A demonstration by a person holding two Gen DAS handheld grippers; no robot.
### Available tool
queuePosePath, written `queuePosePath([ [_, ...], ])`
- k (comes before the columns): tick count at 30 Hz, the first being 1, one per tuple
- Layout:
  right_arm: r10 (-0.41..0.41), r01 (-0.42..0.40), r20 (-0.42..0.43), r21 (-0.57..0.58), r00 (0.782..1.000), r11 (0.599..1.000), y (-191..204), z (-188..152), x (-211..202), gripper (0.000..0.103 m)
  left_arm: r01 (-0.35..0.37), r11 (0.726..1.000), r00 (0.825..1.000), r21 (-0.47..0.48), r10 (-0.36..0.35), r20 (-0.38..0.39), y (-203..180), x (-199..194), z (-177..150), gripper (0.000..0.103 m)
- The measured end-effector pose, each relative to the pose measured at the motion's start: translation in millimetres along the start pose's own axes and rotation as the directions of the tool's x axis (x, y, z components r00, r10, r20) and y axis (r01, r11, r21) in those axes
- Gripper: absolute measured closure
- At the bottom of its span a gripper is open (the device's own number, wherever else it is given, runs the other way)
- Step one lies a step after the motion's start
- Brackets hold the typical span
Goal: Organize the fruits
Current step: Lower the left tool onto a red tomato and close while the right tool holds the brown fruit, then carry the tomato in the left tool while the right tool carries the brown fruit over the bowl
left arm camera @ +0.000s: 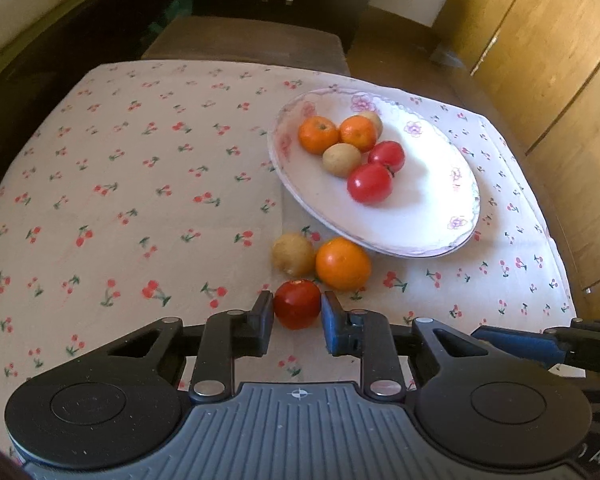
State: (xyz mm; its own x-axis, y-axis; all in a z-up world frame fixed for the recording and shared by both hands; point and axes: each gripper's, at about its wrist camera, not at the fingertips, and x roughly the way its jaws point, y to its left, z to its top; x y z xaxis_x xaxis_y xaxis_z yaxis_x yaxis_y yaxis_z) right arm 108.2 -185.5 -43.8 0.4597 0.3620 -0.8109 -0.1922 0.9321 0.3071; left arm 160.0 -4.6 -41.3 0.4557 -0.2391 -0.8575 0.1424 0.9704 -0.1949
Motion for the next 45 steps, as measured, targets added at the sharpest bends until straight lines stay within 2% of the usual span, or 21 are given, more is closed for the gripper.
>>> queuePosePath([
  [8, 0.008, -0.008, 0.008, -0.01, 1.0, 1.0, 2.3, 2.7, -2.0, 0.075, -0.01, 0.999, 1.0, 0.049, 0.011, -0.008, -5.6, -9.5, -5.4, 0.069],
  [16, 0.007, -0.007, 0.016, -0.011, 1.0, 1.0, 1.4, 2.5, -5.7, 0.075, -0.015, 0.996, 1.0, 0.092, 0.016, -0.006, -7.0, -36.1, -19.8, 0.067],
  [18, 0.005, -0.005, 0.016, -0.012, 1.0, 1.0, 1.3, 1.5, -6.4, 0.075, -0.031, 0.997, 1.0, 0.07, 0.031, 0.006, -3.4, -33.1, -18.8, 0.067],
  [21, 0.004, -0.004, 0.017, -0.012, 1.0, 1.0, 0.9, -0.7, -8.2, 0.075, -0.004, 1.0, 1.0, -0.001, 0.004, 0.018, 2.4, -26.8, -12.5, 0.062],
  [23, 0.004, -0.004, 0.019, -0.007, 1.0, 1.0, -1.3, -0.5, -9.0, 0.075, -0.003, 1.0, 0.999, -0.008, 0.003, 0.034, 0.7, -23.5, -8.4, 0.056],
  [28, 0.005, -0.005, 0.023, 0.002, 1.0, 1.0, -3.3, 3.4, -7.2, 0.075, 0.005, 1.0, 1.0, -0.027, -0.005, 0.016, -6.6, -5.8, -5.0, 0.052],
  [31, 0.0, 0.0, 0.016, -0.005, 1.0, 1.0, -2.1, 3.1, -3.8, 0.075, 0.016, 0.999, 1.0, -0.031, -0.016, 0.0, -11.5, 1.6, -5.8, 0.052],
  [34, -0.022, 0.022, 0.013, -0.004, 1.0, 1.0, -3.7, 4.2, -0.9, 0.075, -0.03, 0.999, 1.0, 0.027, 0.03, -0.007, -22.4, 6.6, -9.4, 0.061],
  [38, -0.028, 0.028, 0.018, -0.001, 0.999, 1.0, -5.6, 4.3, -3.8, 0.075, -0.038, 0.999, 0.999, 0.024, 0.038, -0.01, -24.5, 8.0, -9.1, 0.068],
  [41, -0.042, 0.042, 0.019, 0.001, 0.999, 0.999, -7.9, 4.5, -4.9, 0.075, -0.053, 0.996, 0.998, 0.072, 0.054, -0.017, -32.2, 4.8, -13.8, 0.069],
  [45, -0.061, 0.061, 0.025, -0.003, 0.998, 0.998, -8.6, 4.4, -6.2, 0.075, -0.074, 0.994, 0.997, 0.082, 0.075, -0.02, -32.5, -5.1, -21.5, 0.069],
])
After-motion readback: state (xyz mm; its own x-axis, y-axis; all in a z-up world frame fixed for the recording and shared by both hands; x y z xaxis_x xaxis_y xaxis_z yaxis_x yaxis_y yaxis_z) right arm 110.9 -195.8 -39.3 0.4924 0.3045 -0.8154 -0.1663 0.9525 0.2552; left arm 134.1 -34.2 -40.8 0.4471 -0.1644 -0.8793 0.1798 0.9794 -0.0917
